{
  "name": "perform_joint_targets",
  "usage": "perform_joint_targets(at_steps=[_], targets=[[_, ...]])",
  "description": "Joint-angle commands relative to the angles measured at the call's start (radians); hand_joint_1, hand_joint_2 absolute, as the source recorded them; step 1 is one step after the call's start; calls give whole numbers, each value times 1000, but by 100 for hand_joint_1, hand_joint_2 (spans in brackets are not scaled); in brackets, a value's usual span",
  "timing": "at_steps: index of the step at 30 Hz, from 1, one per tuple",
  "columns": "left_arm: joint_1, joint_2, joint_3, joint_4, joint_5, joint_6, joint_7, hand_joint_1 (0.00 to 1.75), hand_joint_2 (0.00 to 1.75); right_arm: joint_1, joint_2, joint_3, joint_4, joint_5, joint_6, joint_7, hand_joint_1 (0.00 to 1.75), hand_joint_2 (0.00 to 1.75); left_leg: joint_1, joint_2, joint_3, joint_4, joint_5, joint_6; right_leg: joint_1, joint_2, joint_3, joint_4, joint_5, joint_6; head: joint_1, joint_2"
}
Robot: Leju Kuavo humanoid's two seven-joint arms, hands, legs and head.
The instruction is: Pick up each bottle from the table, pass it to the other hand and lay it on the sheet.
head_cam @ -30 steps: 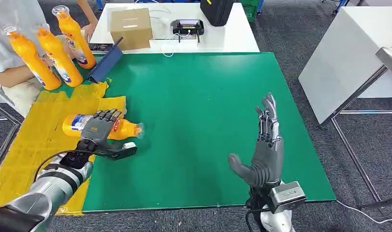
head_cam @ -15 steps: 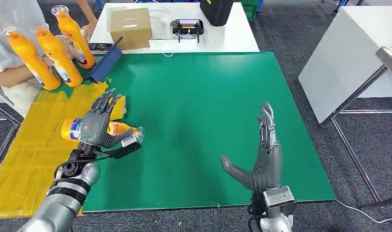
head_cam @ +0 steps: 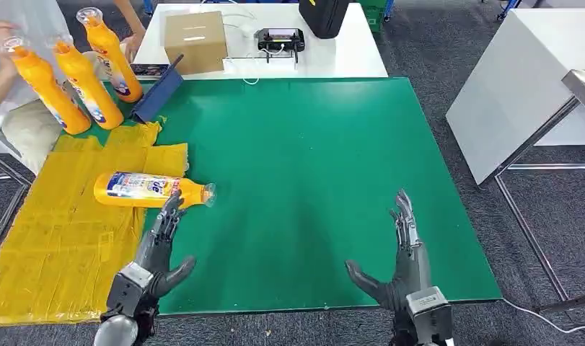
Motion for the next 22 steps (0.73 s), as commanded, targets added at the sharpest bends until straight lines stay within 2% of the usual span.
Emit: perform_joint_targets(at_steps=[1,2,3,13,22], targets=[[59,-37,-77,24,133,-68,-14,0,175,3,35,-53,113,-29,23,8,0,0,1,-2,6,-1,-2,-1,0,3,6,-1,-2,-2,0,0],[57,-44,-71,30,155,-71,-12,0,175,-2,37,-46,117,-26,22,8,0,0,1,-1,3,-1,-1,-1,0,2,4,-1,-1,-1,0,0],[54,-52,-67,33,167,-63,-13,0,175,-4,33,-32,118,-22,26,8,0,175,1,-2,6,-1,-2,-1,0,4,6,-1,-2,-2,0,0],[39,-62,-82,25,121,14,-25,0,175,-9,15,12,101,-8,1,6,0,175,1,-1,4,-1,-1,-1,1,2,5,-1,-1,-1,0,0],[40,-61,-84,30,129,14,-28,0,175,-8,9,12,100,-13,0,9,0,175,1,-1,6,-1,-1,-1,1,3,6,-1,-1,-1,0,0]])
